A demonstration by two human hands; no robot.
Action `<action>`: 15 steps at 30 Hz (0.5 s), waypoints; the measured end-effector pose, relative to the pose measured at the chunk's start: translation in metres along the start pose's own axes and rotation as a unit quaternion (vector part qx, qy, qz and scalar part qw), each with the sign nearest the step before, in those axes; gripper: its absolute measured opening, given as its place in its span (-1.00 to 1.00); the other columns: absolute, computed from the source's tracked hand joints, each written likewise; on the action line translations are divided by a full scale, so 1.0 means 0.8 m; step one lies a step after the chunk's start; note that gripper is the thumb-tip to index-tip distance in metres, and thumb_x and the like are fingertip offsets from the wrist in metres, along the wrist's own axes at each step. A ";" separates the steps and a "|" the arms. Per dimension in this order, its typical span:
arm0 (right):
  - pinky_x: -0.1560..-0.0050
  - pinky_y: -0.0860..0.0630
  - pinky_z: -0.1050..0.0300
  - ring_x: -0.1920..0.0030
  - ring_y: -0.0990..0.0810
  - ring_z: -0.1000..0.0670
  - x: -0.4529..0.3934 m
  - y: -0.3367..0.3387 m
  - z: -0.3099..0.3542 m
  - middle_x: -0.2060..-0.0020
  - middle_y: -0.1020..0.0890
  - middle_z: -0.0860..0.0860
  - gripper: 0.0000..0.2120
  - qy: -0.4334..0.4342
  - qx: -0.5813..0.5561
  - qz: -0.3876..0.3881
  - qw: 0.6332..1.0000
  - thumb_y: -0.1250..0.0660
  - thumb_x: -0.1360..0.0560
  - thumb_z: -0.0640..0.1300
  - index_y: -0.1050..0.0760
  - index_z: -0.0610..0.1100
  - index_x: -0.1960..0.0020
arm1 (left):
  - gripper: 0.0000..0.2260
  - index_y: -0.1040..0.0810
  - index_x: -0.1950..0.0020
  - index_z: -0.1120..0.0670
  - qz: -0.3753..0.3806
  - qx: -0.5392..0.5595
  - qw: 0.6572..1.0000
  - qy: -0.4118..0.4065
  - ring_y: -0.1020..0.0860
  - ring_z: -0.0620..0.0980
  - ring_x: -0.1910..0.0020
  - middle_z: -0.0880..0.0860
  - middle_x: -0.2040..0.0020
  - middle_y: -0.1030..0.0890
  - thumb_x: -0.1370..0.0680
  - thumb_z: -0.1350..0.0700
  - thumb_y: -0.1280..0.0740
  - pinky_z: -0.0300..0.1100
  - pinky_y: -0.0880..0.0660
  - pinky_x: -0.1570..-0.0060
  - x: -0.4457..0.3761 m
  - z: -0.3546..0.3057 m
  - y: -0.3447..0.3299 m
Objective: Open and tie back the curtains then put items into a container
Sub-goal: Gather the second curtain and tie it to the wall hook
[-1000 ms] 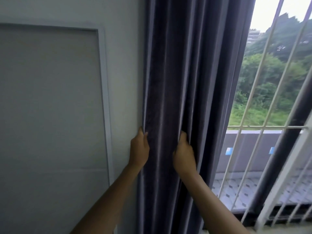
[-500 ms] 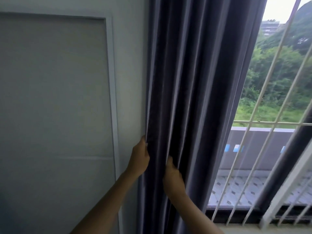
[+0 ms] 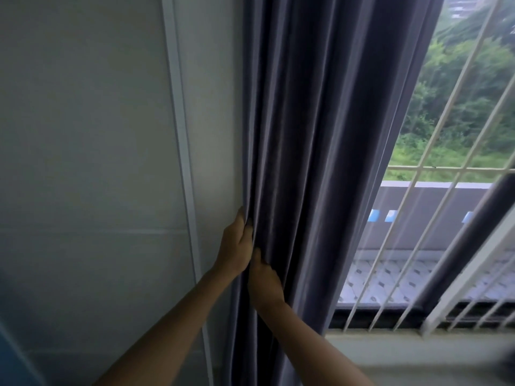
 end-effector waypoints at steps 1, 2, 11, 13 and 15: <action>0.11 -0.62 0.10 0.05 -0.66 -0.06 0.000 -0.001 0.001 -0.17 -0.58 -0.19 -0.44 -0.005 -0.015 0.003 1.000 -0.18 -0.62 -0.15 -0.01 -0.21 -0.53 | -0.67 -0.22 -0.44 -0.04 0.001 0.005 1.000 -0.001 -0.48 -0.22 -0.20 -0.04 -0.27 -0.49 -0.66 0.06 -0.01 -0.50 -0.33 -0.20 0.000 0.001 -0.002; 0.12 -0.62 0.11 0.05 -0.66 -0.07 0.001 -0.001 0.002 -0.17 -0.58 -0.19 -0.46 -0.009 -0.019 0.013 1.000 -0.16 -0.63 -0.16 -0.02 -0.21 -0.53 | -0.60 -0.23 -0.46 0.00 0.003 0.001 1.000 -0.006 -0.48 -0.23 -0.20 -0.04 -0.27 -0.49 -0.64 -0.07 0.01 -0.48 -0.34 -0.20 0.001 0.002 -0.003; -0.25 -0.47 0.08 -0.28 -0.48 -0.14 -0.003 0.018 -0.008 -0.39 -0.39 -0.17 -0.29 0.087 -0.184 0.093 0.975 -0.20 -0.53 -0.23 0.08 -0.15 -0.58 | -0.57 -0.46 -0.22 0.22 -0.042 -0.153 0.984 -0.079 -0.60 0.03 0.25 0.17 0.14 -0.63 -0.64 -0.03 0.04 0.00 -0.60 0.15 -0.010 0.008 -0.001; -0.28 -0.46 0.03 -0.30 -0.44 -0.11 -0.008 0.067 -0.017 -0.36 -0.41 -0.11 -0.35 0.100 -0.219 -0.056 0.969 -0.23 -0.46 -0.24 -0.16 -0.13 -0.53 | -0.56 -0.47 -0.21 0.22 -0.053 -0.150 0.985 -0.062 -0.62 0.05 0.18 0.17 0.09 -0.65 -0.64 -0.05 0.02 -0.01 -0.60 0.09 -0.014 0.015 0.004; -0.24 -0.47 0.01 -0.24 -0.46 -0.11 -0.013 0.137 -0.022 -0.27 -0.46 -0.12 -0.44 0.093 -0.222 -0.238 0.941 -0.24 -0.37 -0.32 -0.38 -0.16 -0.38 | -0.59 -0.47 -0.27 0.20 -0.059 -0.152 0.984 -0.066 -0.63 0.05 0.06 0.17 -0.02 -0.65 -0.65 -0.04 -0.02 -0.08 -0.57 -0.02 -0.015 0.019 0.005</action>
Point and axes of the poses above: each hand's wrist, its own x-axis away from the middle knuckle, its own y-axis out of the back of the hand, z = x × y, the point moved 3 cm from there along -x, towards the middle knuckle
